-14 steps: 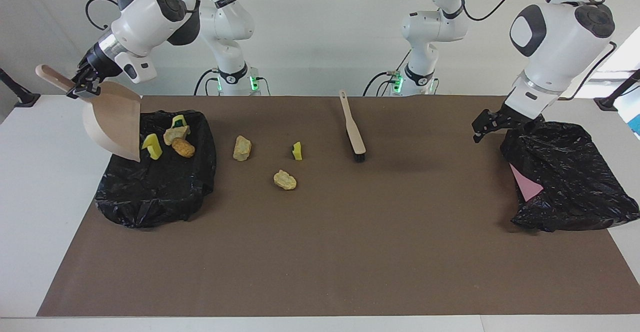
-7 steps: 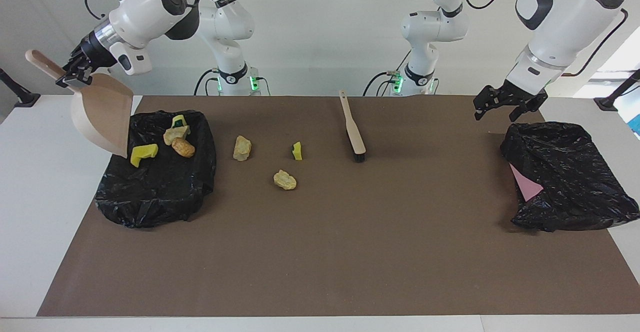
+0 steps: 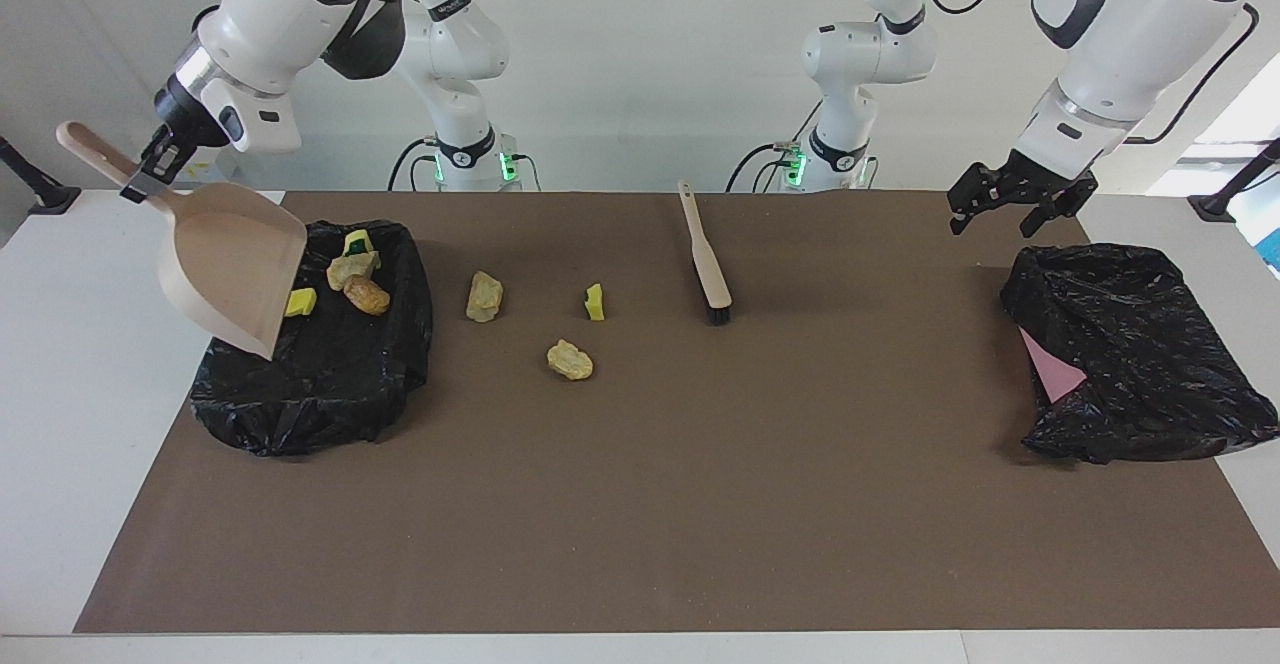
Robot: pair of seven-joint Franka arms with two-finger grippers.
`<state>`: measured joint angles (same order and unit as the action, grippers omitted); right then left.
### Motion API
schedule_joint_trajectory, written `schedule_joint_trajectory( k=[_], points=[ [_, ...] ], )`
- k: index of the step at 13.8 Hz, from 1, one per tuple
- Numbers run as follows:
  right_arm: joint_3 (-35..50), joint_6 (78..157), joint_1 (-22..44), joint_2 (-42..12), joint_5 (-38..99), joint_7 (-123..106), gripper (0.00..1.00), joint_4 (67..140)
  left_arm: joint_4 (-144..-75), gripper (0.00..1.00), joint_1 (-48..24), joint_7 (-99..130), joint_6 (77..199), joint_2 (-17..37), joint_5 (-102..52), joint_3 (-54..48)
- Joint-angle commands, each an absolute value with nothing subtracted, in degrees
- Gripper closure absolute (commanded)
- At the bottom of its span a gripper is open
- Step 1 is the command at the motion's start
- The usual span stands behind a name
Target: Sweep and dump trash in bin
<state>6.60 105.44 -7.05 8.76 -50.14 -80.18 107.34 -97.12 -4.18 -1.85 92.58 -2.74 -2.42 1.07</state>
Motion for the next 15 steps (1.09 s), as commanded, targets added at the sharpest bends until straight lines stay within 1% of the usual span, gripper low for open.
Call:
schedule_joint_trajectory(
  k=[1, 3, 5, 7, 8, 10, 13, 15],
  points=[
    [10.09, 98.46, -6.86, 1.78, -44.40, -71.23, 1.00, 98.02, -96.59, 0.00, -4.57, -2.37, 92.02, -3.25, -1.41, 0.97],
    [12.91, 95.38, -4.32, -2.52, -42.46, -62.45, 1.00, 93.19, -94.93, 0.00, -4.48, -2.55, 90.62, -3.08, -1.23, 0.62],
    [13.10, 90.90, -0.63, -8.76, -38.17, -52.79, 1.00, 86.26, -92.56, 0.00, -4.57, -3.33, 87.56, -2.29, 0.43, 0.62],
    [13.10, 88.69, 3.58, -14.12, -36.65, -43.03, 1.00, 80.80, -91.32, 0.00, -4.31, -5.97, 87.18, -1.59, 1.41, 0.62],
    [13.10, 88.42, 5.52, -16.67, -35.43, -37.41, 1.00, 78.86, -91.41, 0.00, -4.57, -6.06, 87.80, -1.58, 1.41, 0.62],
    [13.10, 89.20, 7.11, -21.25, -28.07, -24.84, 1.00, 75.95, -91.93, 0.00, -4.57, -6.15, 89.29, -1.67, 0.88, 0.62],
    [12.92, 89.12, 12.64, -27.84, -26.46, -10.85, 1.00, 68.58, -92.37, 0.00, -4.57, -6.24, 90.09, -1.93, 0.79, 0.62],
    [13.01, 89.55, 14.75, -30.66, -24.10, -1.46, 1.00, 65.66, -92.90, 0.00, -4.57, -6.24, 90.09, -2.20, 0.79, 0.62]
  ],
)
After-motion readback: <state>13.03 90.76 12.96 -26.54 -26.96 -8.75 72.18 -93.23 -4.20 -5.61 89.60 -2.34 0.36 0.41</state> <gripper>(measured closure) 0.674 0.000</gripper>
